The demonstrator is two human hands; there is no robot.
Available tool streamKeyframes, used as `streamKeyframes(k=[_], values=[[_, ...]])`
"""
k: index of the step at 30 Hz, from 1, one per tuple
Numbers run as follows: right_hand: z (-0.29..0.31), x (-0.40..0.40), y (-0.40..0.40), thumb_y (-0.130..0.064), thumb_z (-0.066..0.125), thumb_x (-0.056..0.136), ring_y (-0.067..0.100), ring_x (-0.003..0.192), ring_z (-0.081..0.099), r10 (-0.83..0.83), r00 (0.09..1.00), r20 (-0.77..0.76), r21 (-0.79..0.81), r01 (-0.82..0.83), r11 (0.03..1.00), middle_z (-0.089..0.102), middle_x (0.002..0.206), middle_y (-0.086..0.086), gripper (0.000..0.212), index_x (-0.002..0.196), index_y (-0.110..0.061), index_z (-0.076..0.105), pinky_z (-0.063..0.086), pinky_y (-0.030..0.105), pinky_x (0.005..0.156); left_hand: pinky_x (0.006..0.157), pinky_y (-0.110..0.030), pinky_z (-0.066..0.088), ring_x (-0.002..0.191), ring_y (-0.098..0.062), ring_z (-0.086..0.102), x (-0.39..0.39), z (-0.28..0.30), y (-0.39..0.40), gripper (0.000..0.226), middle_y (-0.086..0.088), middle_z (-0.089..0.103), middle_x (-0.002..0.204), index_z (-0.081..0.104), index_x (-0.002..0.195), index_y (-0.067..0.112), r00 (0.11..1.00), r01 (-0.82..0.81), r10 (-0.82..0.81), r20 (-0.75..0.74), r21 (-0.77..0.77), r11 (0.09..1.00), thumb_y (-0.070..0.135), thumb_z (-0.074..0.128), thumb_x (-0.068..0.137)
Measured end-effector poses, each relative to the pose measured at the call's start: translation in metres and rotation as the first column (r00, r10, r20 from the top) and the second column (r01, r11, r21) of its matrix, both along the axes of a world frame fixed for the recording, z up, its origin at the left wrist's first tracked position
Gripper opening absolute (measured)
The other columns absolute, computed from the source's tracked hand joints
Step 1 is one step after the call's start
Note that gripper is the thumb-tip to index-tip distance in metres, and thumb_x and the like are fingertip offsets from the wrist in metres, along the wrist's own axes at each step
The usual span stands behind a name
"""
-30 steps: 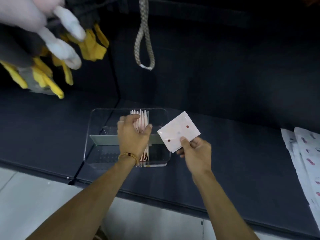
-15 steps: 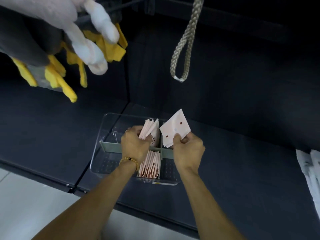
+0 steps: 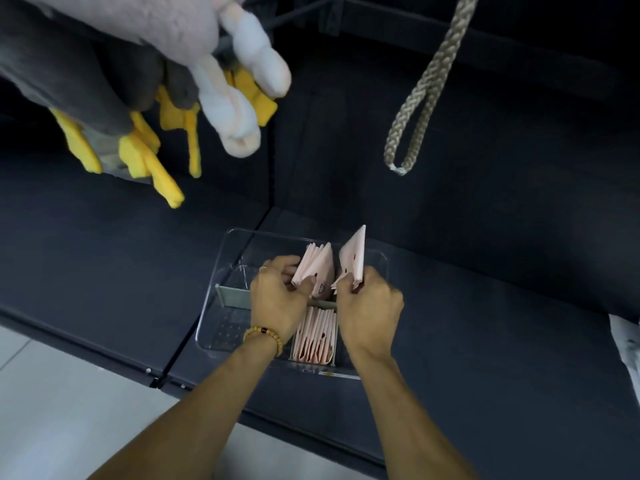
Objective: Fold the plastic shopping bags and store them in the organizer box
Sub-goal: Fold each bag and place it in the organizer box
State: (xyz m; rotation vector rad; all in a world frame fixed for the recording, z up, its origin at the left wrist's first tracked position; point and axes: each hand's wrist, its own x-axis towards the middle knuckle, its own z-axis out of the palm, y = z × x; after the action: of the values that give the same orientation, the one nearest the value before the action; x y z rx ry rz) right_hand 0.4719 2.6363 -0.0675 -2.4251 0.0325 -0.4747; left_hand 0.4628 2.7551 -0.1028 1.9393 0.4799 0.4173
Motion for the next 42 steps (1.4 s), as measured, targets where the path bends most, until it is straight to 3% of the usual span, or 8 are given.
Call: streamKeyframes(k=[5, 10, 14, 17, 22, 27, 33, 42], values=[[-0.004, 0.004, 0.015, -0.023, 0.065, 0.088, 0.021, 0.061, 0.064, 0.19, 0.946, -0.261, 0.13, -0.161, 0.978, 0.066, 0.069, 0.004, 0.014, 0.085, -0.009, 0.07, 0.056, 0.034, 0.055, 0.072, -0.017, 0.054, 0.083, -0.002, 0.063, -0.002, 0.002, 0.003, 0.033, 0.003, 0.065, 0.098, 0.064, 0.105, 0.022, 1.0, 0.027, -0.027, 0.01, -0.058, 0.998, 0.015, 0.078, 0.076], [-0.003, 0.021, 0.002, -0.021, 0.066, 0.085, 0.015, 0.062, 0.065, 0.127, 0.851, -0.509, 0.191, -0.032, 0.981, 0.068, 0.073, 0.002, 0.01, 0.077, -0.014, 0.068, 0.057, 0.03, 0.054, 0.08, -0.025, 0.056, 0.091, -0.006, 0.065, -0.005, 0.006, 0.005, 0.032, 0.002, 0.067, 0.103, 0.065, 0.11, 0.016, 0.995, 0.1, -0.098, 0.022, -0.106, 0.989, 0.009, 0.073, 0.08], [0.0, 0.009, 0.003, -0.041, 0.066, 0.081, 0.008, 0.065, 0.065, 0.125, 0.932, -0.341, 0.162, -0.073, 0.984, 0.068, 0.068, -0.009, 0.017, 0.08, -0.025, 0.063, 0.056, 0.029, 0.061, 0.084, -0.026, 0.054, 0.093, -0.007, 0.064, -0.007, 0.007, 0.005, 0.031, 0.001, 0.066, 0.105, 0.066, 0.113, 0.015, 0.994, 0.111, -0.11, 0.021, -0.079, 0.991, 0.012, 0.07, 0.082], [-0.004, 0.001, 0.003, -0.028, 0.062, 0.089, 0.009, 0.062, 0.064, 0.102, 0.985, -0.136, 0.111, -0.087, 0.99, 0.067, 0.07, -0.008, 0.009, 0.086, -0.02, 0.064, 0.056, 0.031, 0.06, 0.085, -0.028, 0.055, 0.092, -0.005, 0.064, -0.007, 0.008, 0.005, 0.031, 0.001, 0.065, 0.105, 0.066, 0.113, 0.015, 0.994, 0.108, -0.106, 0.026, -0.088, 0.99, 0.011, 0.07, 0.083], [-0.008, 0.008, 0.004, -0.021, 0.062, 0.091, 0.015, 0.06, 0.066, 0.119, 0.944, -0.308, -0.002, -0.125, 0.992, 0.068, 0.07, 0.0, 0.014, 0.079, -0.015, 0.066, 0.058, 0.031, 0.06, 0.085, -0.029, 0.055, 0.091, -0.007, 0.064, -0.007, 0.007, 0.006, 0.031, 0.002, 0.063, 0.104, 0.067, 0.115, 0.018, 0.991, 0.132, -0.131, 0.006, -0.045, 0.99, 0.014, 0.068, 0.084], [-0.005, 0.001, -0.009, -0.029, 0.063, 0.089, 0.0, 0.07, 0.063, 0.175, 0.942, -0.287, 0.227, -0.111, 0.968, 0.065, 0.076, -0.017, 0.007, 0.09, -0.025, 0.069, 0.053, 0.017, 0.067, 0.084, -0.022, 0.054, 0.089, -0.002, 0.063, -0.007, 0.012, 0.004, 0.028, 0.007, 0.063, 0.1, 0.067, 0.112, 0.019, 0.989, 0.146, -0.145, 0.006, -0.038, 0.989, 0.015, 0.068, 0.085], [0.01, -0.018, -0.067, -0.025, 0.06, 0.092, 0.005, 0.085, 0.066, 0.025, 0.959, -0.282, 0.548, 0.139, 0.825, 0.068, 0.089, -0.012, 0.015, 0.103, -0.021, 0.069, 0.055, 0.029, 0.086, 0.072, -0.001, 0.043, 0.091, 0.001, 0.059, -0.026, 0.03, -0.019, 0.021, -0.001, 0.063, 0.106, 0.062, 0.113, 0.015, 0.999, 0.028, -0.024, 0.023, -0.234, 0.972, 0.014, 0.058, 0.092], [0.025, -0.08, -0.258, -0.023, 0.055, 0.094, 0.017, 0.09, 0.067, -0.302, 0.905, -0.3, 0.614, 0.425, 0.665, 0.069, 0.091, -0.005, 0.011, 0.095, -0.024, 0.066, 0.055, 0.045, 0.087, 0.087, -0.028, 0.05, 0.094, -0.007, 0.064, -0.075, 0.052, -0.182, 0.015, 0.011, 0.067, 0.096, 0.066, 0.103, 0.024, 0.965, 0.248, -0.254, 0.065, -0.539, 0.805, 0.015, 0.059, 0.093]])
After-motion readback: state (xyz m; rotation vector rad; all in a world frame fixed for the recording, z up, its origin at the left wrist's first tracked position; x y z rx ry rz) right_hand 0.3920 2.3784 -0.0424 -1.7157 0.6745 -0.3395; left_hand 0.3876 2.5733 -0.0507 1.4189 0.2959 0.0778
